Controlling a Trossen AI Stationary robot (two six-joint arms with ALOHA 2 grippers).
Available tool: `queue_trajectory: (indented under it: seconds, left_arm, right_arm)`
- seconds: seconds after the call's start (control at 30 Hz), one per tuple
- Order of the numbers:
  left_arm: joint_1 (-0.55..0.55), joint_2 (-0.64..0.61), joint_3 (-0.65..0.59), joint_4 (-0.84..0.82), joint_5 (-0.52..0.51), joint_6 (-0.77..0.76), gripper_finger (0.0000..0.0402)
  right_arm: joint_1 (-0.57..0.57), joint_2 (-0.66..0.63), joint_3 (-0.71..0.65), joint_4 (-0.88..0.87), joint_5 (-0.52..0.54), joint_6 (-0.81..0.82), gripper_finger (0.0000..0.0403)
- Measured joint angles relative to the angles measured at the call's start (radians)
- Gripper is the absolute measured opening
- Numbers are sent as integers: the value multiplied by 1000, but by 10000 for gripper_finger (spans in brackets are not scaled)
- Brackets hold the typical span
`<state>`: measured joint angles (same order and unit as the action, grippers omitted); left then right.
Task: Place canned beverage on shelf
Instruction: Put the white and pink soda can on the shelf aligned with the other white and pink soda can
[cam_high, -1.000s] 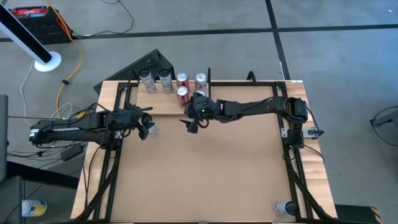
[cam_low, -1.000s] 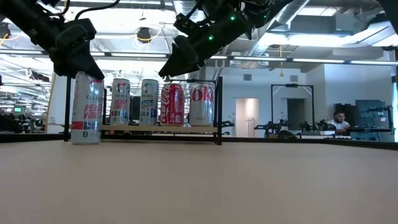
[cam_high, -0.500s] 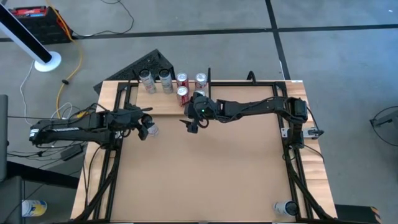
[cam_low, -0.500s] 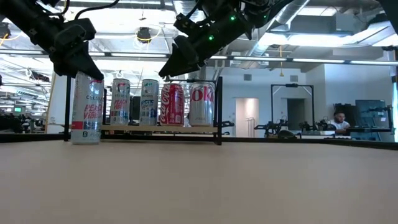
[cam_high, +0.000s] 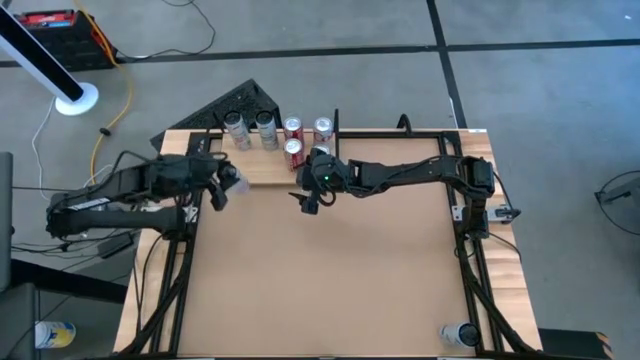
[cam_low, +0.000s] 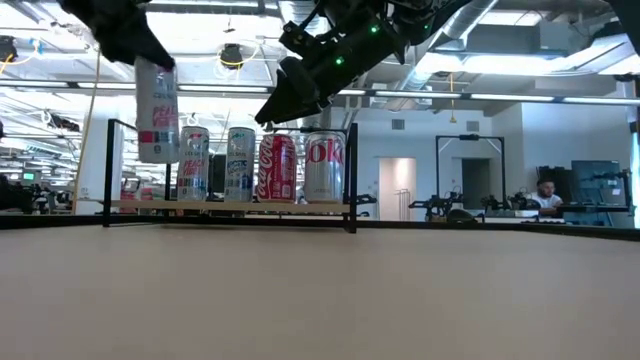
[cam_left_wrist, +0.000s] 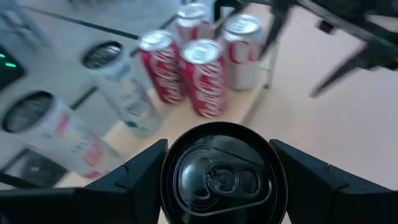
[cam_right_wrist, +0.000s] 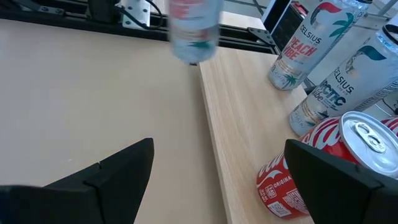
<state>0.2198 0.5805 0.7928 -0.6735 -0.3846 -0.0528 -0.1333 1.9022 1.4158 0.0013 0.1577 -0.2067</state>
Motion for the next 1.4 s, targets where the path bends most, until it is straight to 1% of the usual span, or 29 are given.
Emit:
queue_trajectory:
  seconds: [0.07, 0.2, 0.23, 0.33, 0.37, 0.57, 0.7, 0.77, 0.8, 0.93, 1.03, 1.27, 1.4]
  left_arm:
    - [46, 29, 6, 18, 8, 47, 235]
    - [182, 118, 5, 44, 73, 112, 235]
    - [219, 136, 4, 52, 100, 112, 235]
    - [341, 160, 4, 93, 248, 121, 235]
    - [380, 164, 4, 107, 283, 124, 235]
    - [618, 182, 4, 101, 387, 159, 235]
    - [726, 227, 4, 101, 545, 157, 235]
    - [750, 243, 4, 111, 614, 156, 235]
    - [757, 252, 4, 124, 632, 155, 235]
    - [770, 272, 4, 123, 634, 159, 235]
    - [780, 282, 4, 131, 610, 173, 235]
    - [788, 306, 4, 142, 612, 173, 235]
    - [788, 310, 4, 142, 612, 172, 258]
  right_arm:
    - [0, 0, 0, 0, -2, 1, 384]
    - [1, 0, 0, 0, -3, 4, 384]
    - [1, 0, 0, 0, -2, 4, 384]
    - [2, 0, 0, 0, -3, 4, 384]
    - [2, 0, 0, 0, -3, 4, 384]
    - [2, 0, 0, 0, -5, -5, 384]
    - [2, 0, 0, 0, -5, -12, 384]
    - [2, 0, 0, 0, -5, -12, 384]
    - [2, 0, 0, 0, -5, -14, 384]
    - [2, 0, 0, 0, -5, -42, 384]
    - [2, 0, 0, -1, -5, -57, 384]
    - [2, 0, 0, -9, -5, -68, 384]
    - [2, 0, 0, -25, -5, -82, 384]
